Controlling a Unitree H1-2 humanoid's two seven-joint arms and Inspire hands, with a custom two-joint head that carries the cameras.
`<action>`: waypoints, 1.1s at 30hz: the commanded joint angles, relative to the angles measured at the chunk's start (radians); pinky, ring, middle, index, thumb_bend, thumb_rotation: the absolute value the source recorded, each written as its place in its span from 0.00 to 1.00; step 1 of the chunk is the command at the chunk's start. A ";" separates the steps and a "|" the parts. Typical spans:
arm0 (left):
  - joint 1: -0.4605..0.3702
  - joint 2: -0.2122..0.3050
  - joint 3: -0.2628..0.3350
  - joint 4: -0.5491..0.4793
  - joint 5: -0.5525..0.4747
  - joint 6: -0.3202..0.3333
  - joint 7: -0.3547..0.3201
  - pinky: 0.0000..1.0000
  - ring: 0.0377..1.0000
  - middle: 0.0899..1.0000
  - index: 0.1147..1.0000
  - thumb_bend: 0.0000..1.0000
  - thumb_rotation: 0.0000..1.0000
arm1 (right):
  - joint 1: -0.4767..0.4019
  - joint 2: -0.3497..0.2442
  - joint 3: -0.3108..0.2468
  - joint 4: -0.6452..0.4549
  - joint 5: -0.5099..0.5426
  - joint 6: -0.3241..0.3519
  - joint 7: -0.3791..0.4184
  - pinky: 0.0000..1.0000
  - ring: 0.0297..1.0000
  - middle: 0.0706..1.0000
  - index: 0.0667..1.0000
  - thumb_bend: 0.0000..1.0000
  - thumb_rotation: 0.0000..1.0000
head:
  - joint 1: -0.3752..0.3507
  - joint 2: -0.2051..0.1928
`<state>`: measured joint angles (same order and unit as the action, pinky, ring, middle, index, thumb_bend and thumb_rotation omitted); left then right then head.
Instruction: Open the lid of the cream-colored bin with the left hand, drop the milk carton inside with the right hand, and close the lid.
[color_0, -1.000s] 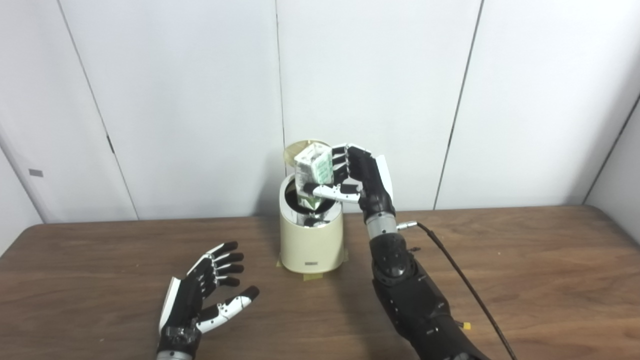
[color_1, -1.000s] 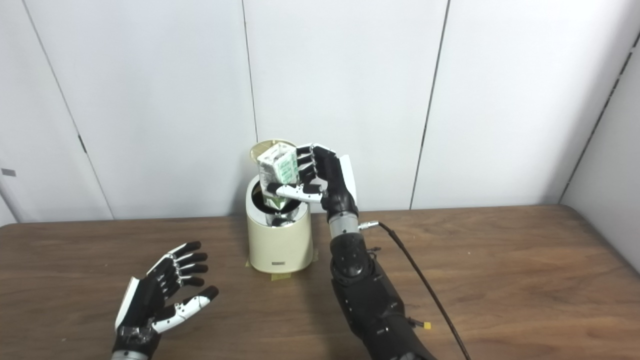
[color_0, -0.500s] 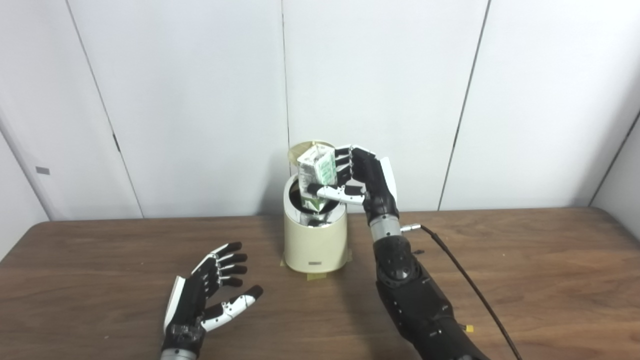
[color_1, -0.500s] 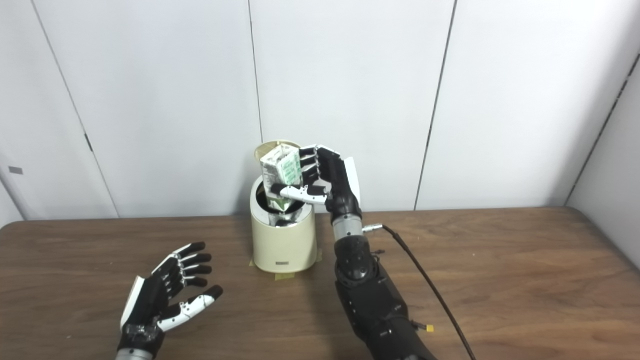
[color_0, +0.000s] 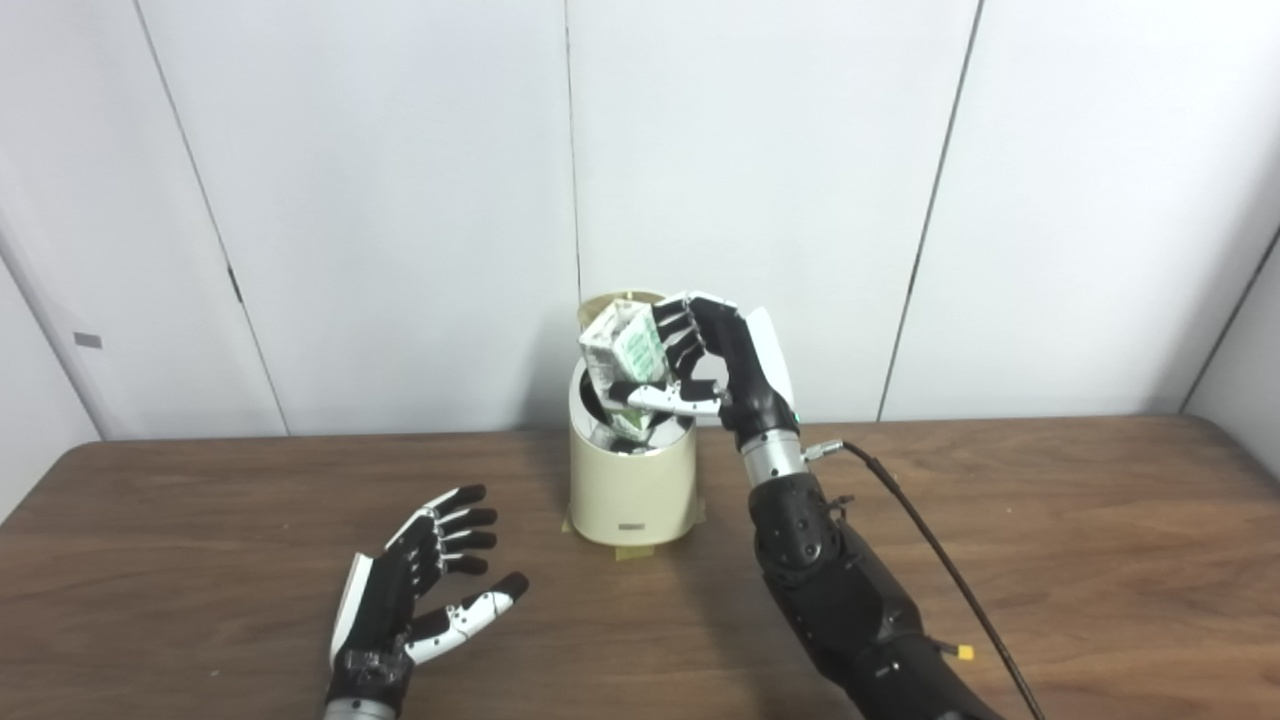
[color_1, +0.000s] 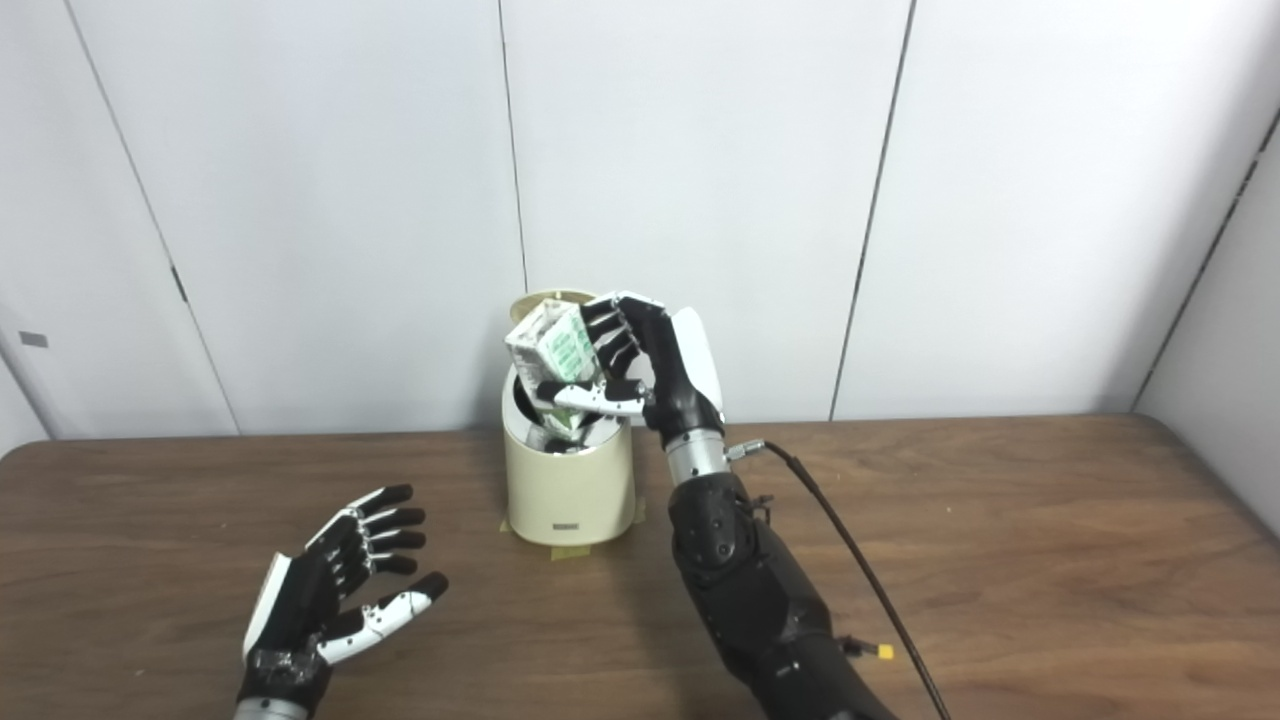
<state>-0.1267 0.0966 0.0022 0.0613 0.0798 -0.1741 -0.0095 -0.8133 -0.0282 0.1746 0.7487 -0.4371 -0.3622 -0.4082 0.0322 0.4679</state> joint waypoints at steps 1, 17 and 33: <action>0.014 -0.006 -0.007 -0.016 0.000 -0.017 -0.001 0.61 0.67 0.71 0.77 0.71 0.09 | -0.027 -0.012 0.010 -0.022 -0.028 0.024 0.002 0.28 0.34 0.41 0.47 0.53 0.00 | 0.001 0.003; 0.020 0.006 -0.009 -0.026 0.007 -0.011 -0.003 0.61 0.68 0.71 0.76 0.71 0.10 | -0.013 -0.022 0.059 -0.052 -0.034 0.064 0.076 0.32 0.40 0.46 0.48 0.52 0.00 | -0.003 0.011; 0.025 0.010 -0.007 -0.034 -0.002 -0.001 -0.010 0.62 0.68 0.71 0.76 0.70 0.08 | 0.002 -0.076 0.163 -0.120 -0.104 0.217 0.202 0.54 0.71 0.76 0.70 0.87 0.02 | -0.008 0.018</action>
<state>-0.1090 0.1035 -0.0023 0.0384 0.0751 -0.1690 -0.0162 -0.8036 -0.0915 0.3300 0.6321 -0.5322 -0.1777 -0.2501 0.0230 0.4847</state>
